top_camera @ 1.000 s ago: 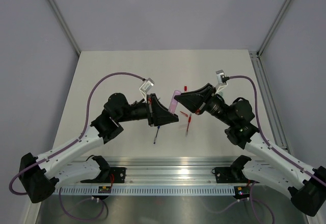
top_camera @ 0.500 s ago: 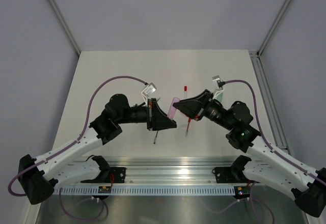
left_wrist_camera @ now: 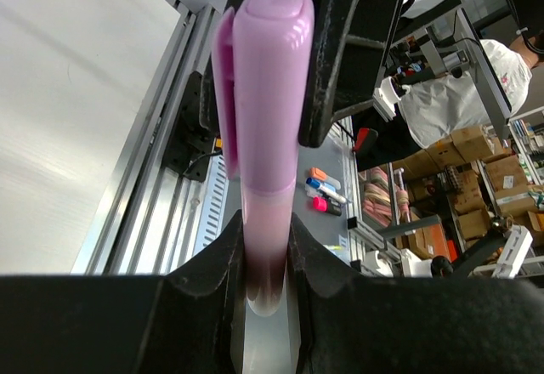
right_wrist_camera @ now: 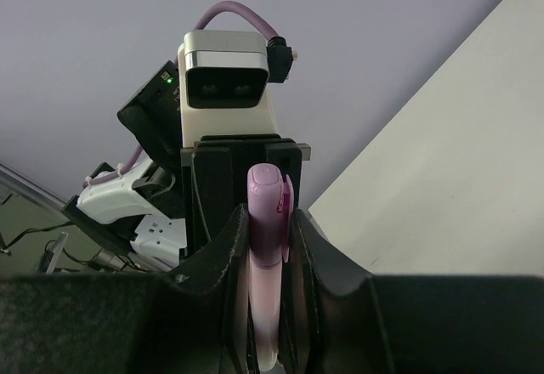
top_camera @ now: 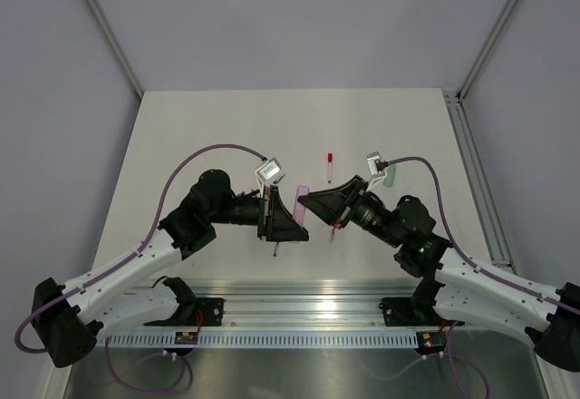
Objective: Insert the pens into the pen caps
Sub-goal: Press the pen cap onto the pen.
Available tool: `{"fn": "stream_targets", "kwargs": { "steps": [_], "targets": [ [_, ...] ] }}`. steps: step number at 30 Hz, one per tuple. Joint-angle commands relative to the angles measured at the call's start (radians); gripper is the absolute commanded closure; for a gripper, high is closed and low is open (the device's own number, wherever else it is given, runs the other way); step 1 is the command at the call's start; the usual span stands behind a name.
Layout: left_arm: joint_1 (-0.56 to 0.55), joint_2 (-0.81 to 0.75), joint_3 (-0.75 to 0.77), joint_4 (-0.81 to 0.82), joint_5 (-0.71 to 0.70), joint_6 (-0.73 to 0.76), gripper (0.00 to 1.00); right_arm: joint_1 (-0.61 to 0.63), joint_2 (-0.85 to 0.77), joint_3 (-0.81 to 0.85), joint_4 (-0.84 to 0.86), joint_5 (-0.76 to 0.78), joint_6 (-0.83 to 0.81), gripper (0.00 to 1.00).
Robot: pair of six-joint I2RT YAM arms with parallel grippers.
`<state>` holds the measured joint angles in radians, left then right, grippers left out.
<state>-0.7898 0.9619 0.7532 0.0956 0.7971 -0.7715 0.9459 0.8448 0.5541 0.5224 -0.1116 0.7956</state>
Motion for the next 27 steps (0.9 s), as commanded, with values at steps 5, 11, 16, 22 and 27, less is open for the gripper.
{"fn": "stream_targets", "kwargs": {
  "steps": [5, 11, 16, 22, 27],
  "targets": [
    [0.107, -0.048, 0.060, 0.386, -0.156, -0.051, 1.00, 0.137, -0.038, -0.154, -0.424, -0.157, -0.001, 1.00],
    [0.121, -0.023, 0.055, 0.409, -0.144, -0.075, 1.00, 0.192, 0.020, -0.135, -0.429, -0.119, -0.007, 1.00],
    [0.121, -0.019, 0.057, 0.400, -0.145, -0.068, 1.00, 0.198, -0.001, -0.086, -0.450, -0.016, -0.032, 1.00],
    [0.113, 0.014, 0.072, 0.382, -0.128, -0.055, 0.69, 0.093, -0.009, 0.166, -0.550, 0.230, -0.182, 1.00],
    [0.086, 0.026, 0.097, 0.291, -0.151, -0.006, 0.53, -0.127, 0.068, 0.335, -0.582, 0.104, -0.223, 1.00]
  ]
}}
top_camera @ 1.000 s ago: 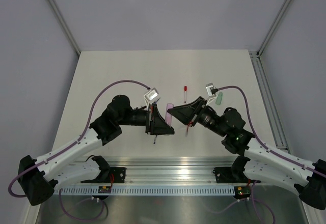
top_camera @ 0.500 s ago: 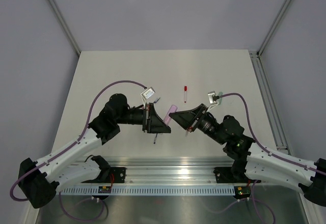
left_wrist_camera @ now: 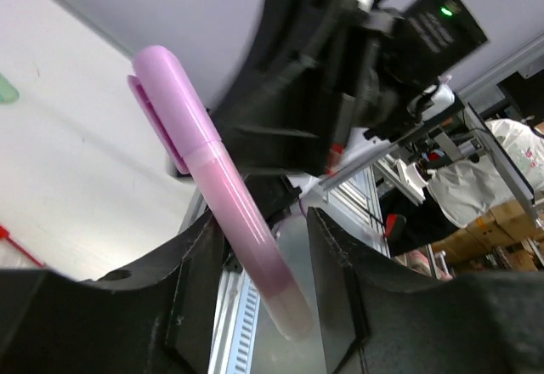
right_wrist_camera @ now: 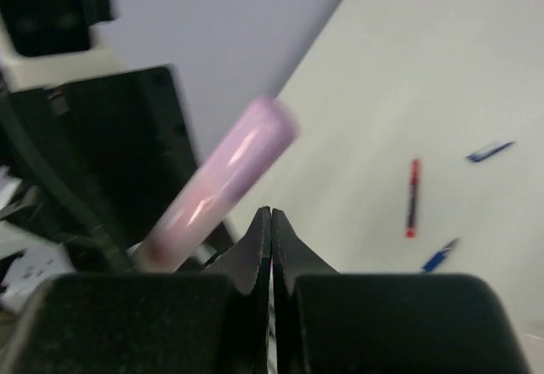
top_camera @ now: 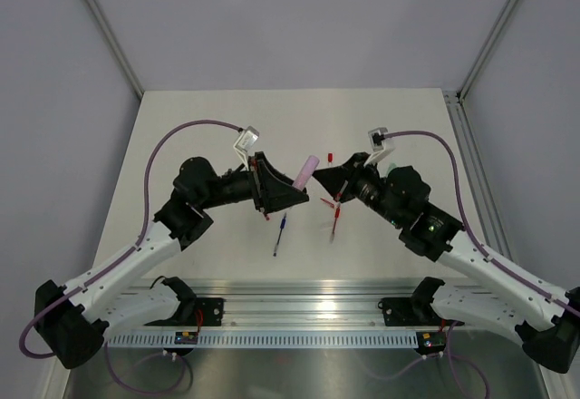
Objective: Insert the pens into the pen caps
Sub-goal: Press the pen cap onto the pen, then place the pen at the center of the board.
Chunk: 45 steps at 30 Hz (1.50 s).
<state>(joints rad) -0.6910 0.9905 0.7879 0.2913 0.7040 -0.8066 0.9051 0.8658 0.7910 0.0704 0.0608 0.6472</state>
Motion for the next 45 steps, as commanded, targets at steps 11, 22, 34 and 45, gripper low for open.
{"fn": "stream_targets", "kwargs": {
  "steps": [11, 22, 34, 45],
  "targets": [
    [-0.045, -0.021, 0.074, 0.035, -0.107, 0.038, 0.99, -0.169, 0.053, 0.148, -0.093, -0.187, -0.018, 1.00],
    [-0.047, -0.138, 0.033, 0.000, -0.271, 0.093, 1.00, -0.166, -0.253, -0.139, 0.017, -0.269, 0.020, 0.39],
    [-0.047, -0.084, 0.036, 0.042, -0.189, 0.052, 1.00, -0.167, -0.099, -0.067, 0.341, -0.357, 0.048, 0.09],
    [-0.047, -0.058, 0.034, 0.078, -0.143, 0.012, 1.00, -0.166, 0.050, -0.026, 0.506, -0.360, 0.077, 0.23]
  ]
}}
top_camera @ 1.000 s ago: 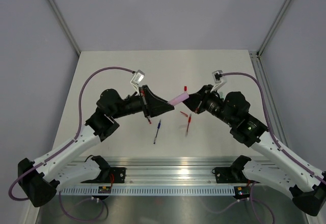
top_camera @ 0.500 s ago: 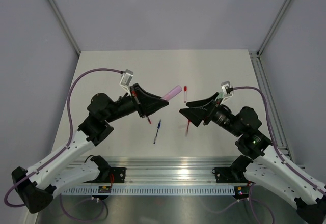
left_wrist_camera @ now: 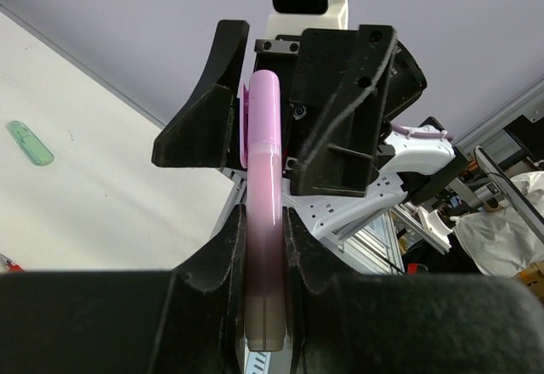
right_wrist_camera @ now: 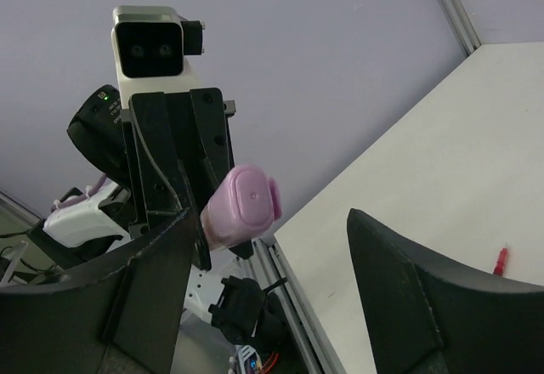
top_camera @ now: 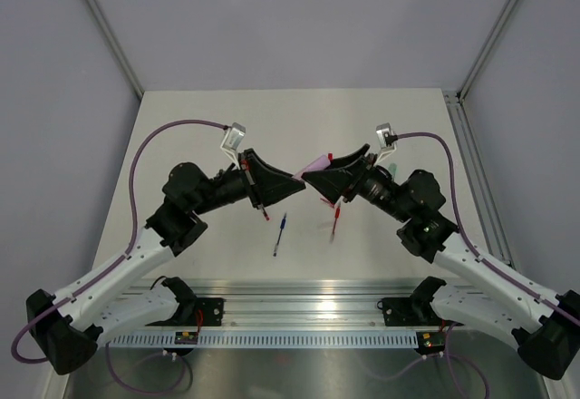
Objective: Insert the pens into the pen caps
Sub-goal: Place the pen at the center of the board.
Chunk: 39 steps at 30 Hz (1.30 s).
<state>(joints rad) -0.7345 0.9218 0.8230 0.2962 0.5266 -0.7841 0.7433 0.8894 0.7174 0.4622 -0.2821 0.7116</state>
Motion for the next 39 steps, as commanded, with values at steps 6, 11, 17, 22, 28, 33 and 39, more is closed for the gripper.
{"fn": "stream_targets", "kwargs": {
  "steps": [6, 11, 17, 22, 28, 33, 39],
  "targets": [
    [-0.003, 0.032, 0.004, 0.060, 0.036, -0.007, 1.00, -0.004, 0.066, 0.068, 0.147, 0.006, 0.023, 0.73],
    [-0.003, 0.049, 0.042, -0.012, 0.017, 0.025, 0.31, -0.007, 0.037, 0.152, -0.151, 0.138, -0.041, 1.00],
    [-0.003, 0.028, 0.137, -0.279, -0.143, 0.150, 0.01, -0.163, 0.135, 0.358, -0.589, 0.135, -0.191, 1.00],
    [-0.003, -0.006, 0.191, -0.387, -0.230, 0.221, 0.01, -0.364, 0.293, 0.441, -0.749, -0.066, -0.279, 1.00],
    [-0.003, -0.044, 0.202, -0.407, -0.270, 0.246, 0.01, -0.492, 0.595, 0.602, -0.977, -0.098, -0.406, 1.00],
    [-0.003, -0.047, 0.209, -0.419, -0.272, 0.252, 0.01, -0.516, 0.879, 0.813, -1.100, 0.010, -0.468, 1.00],
    [-0.003, -0.041, 0.217, -0.437, -0.296, 0.256, 0.01, -0.521, 1.149, 1.037, -1.220, 0.083, -0.498, 0.99]
  ]
}}
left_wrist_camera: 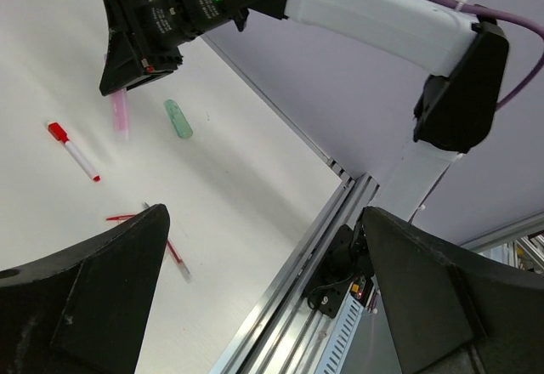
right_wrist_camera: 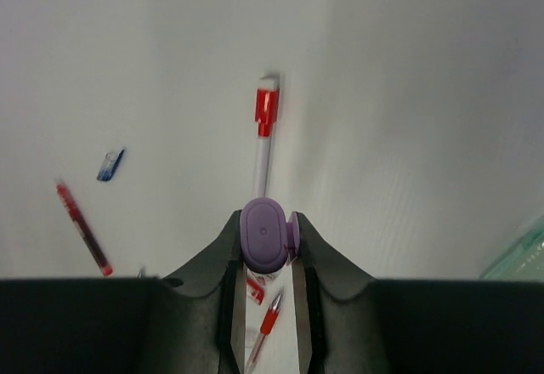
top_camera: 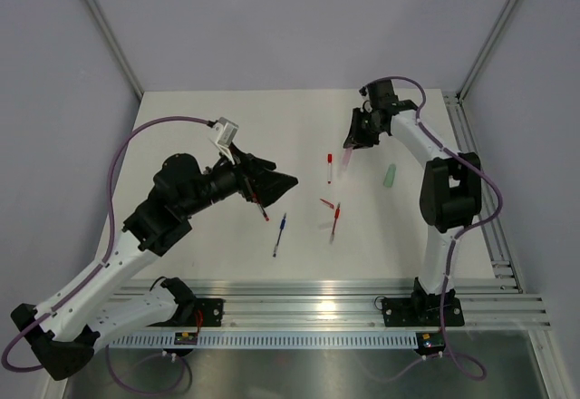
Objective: Insert the pens into the pen caps
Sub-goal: Place the pen at the center of the board.
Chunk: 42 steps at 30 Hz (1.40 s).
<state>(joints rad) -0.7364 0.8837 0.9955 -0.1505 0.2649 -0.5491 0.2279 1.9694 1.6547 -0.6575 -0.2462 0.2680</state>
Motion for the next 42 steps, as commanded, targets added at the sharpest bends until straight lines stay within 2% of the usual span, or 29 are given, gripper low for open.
{"fn": "stream_targets", "kwargs": {
  "steps": [1, 8, 12, 19, 20, 21, 27, 33, 34, 36, 37, 38, 39, 40, 42],
  "targets": [
    [-0.001, -0.002, 0.045, 0.006, -0.041, 0.021, 0.01, -0.006, 0.097, 0.123, -0.128, 0.053, -0.059, 0.99],
    [-0.001, 0.017, 0.057, -0.015, -0.050, 0.023, 0.01, -0.009, 0.311, 0.293, -0.220, 0.054, -0.088, 0.96],
    [-0.001, 0.040, 0.066, -0.027, -0.049, 0.028, 0.01, -0.007, 0.356, 0.301, -0.209, 0.048, -0.079, 0.91],
    [-0.001, 0.086, 0.074, -0.049, -0.059, 0.031, 0.01, -0.007, 0.350, 0.260, -0.150, 0.044, -0.052, 0.50],
    [-0.001, 0.095, 0.077, -0.055, -0.067, 0.032, 0.01, -0.009, 0.342, 0.252, -0.143, 0.050, -0.049, 0.42],
    [-0.001, 0.104, 0.078, -0.066, -0.070, 0.031, 0.01, -0.009, 0.333, 0.243, -0.124, 0.051, -0.046, 0.41],
    [-0.008, 0.201, 0.094, -0.109, -0.036, -0.015, 0.01, -0.007, 0.148, 0.096, -0.008, -0.007, 0.002, 0.29],
    [-0.041, 0.166, -0.006, -0.139, -0.058, -0.038, 0.02, -0.004, -0.203, -0.246, 0.264, -0.087, 0.121, 0.28],
    [-0.049, 0.150, -0.055, -0.142, -0.103, -0.041, 0.05, -0.002, -0.284, -0.351, 0.348, -0.105, 0.137, 0.29],
    [-0.093, 0.112, -0.098, -0.164, -0.191, -0.031, 0.15, 0.005, -0.348, -0.433, 0.422, -0.149, 0.160, 0.30],
    [-0.119, 0.106, -0.113, -0.179, -0.314, -0.023, 0.21, 0.014, -0.406, -0.511, 0.446, -0.153, 0.169, 0.30],
    [-0.171, 0.103, -0.136, -0.219, -0.378, -0.017, 0.31, 0.016, -0.438, -0.592, 0.494, -0.157, 0.186, 0.30],
    [-0.196, 0.103, -0.150, -0.233, -0.430, -0.020, 0.31, 0.016, -0.466, -0.593, 0.522, -0.160, 0.197, 0.31],
    [-0.217, 0.106, -0.168, -0.242, -0.516, -0.029, 0.41, 0.016, -0.522, -0.663, 0.545, -0.162, 0.204, 0.31],
    [-0.251, 0.112, -0.237, -0.245, -0.555, -0.061, 0.53, 0.016, -0.575, -0.719, 0.593, -0.154, 0.221, 0.33]
  ]
}}
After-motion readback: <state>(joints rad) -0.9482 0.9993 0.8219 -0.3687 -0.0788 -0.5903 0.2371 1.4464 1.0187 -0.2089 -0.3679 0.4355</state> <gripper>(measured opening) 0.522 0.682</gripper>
